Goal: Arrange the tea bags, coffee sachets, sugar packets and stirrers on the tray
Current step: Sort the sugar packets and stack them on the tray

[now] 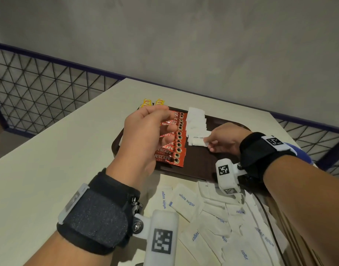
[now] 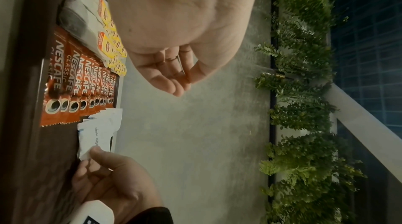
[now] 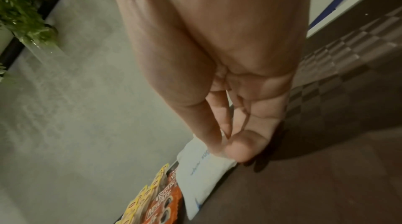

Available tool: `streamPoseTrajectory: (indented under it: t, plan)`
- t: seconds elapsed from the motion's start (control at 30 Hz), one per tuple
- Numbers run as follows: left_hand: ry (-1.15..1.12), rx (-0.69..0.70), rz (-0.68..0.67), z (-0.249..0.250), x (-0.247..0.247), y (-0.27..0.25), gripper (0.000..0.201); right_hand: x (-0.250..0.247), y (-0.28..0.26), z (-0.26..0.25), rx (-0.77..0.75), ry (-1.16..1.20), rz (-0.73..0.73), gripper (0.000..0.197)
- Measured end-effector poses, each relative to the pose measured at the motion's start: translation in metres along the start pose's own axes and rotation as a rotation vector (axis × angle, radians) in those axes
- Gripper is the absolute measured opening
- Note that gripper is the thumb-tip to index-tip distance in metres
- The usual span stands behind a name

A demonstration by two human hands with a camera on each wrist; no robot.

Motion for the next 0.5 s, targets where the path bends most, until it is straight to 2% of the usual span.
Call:
streamPoseTrajectory:
  t: [0.13,0.23,0.33,0.43,0.5]
  plan:
    - [0.010,0.001,-0.004,-0.001,0.001,-0.001,0.011,0.000,0.000,-0.003,-0.027,-0.025,0.013,0.024]
    - [0.018,0.002,0.000,-0.001,0.001,-0.001,0.010,0.002,-0.004,-0.007,-0.063,-0.094,0.000,0.021]
    - [0.031,0.003,0.008,-0.002,0.001,0.000,0.010,0.004,-0.005,-0.012,-0.089,-0.183,-0.003,0.031]
    - [0.039,0.006,0.007,-0.002,0.001,0.000,0.010,0.006,0.000,-0.016,-0.089,-0.283,-0.010,0.026]
    - [0.041,0.006,0.006,-0.003,0.001,0.000,0.010,0.006,0.004,-0.017,-0.085,-0.316,0.004,0.034]
Point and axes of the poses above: each hand's wrist, its own y-axis towards the middle knuckle, its own x-axis out of the palm, z = x × y, the point moved 1 cm from there along y, towards the middle knuckle, and after that the axes turned 15 degrees about -y, right-handed, at the moved point
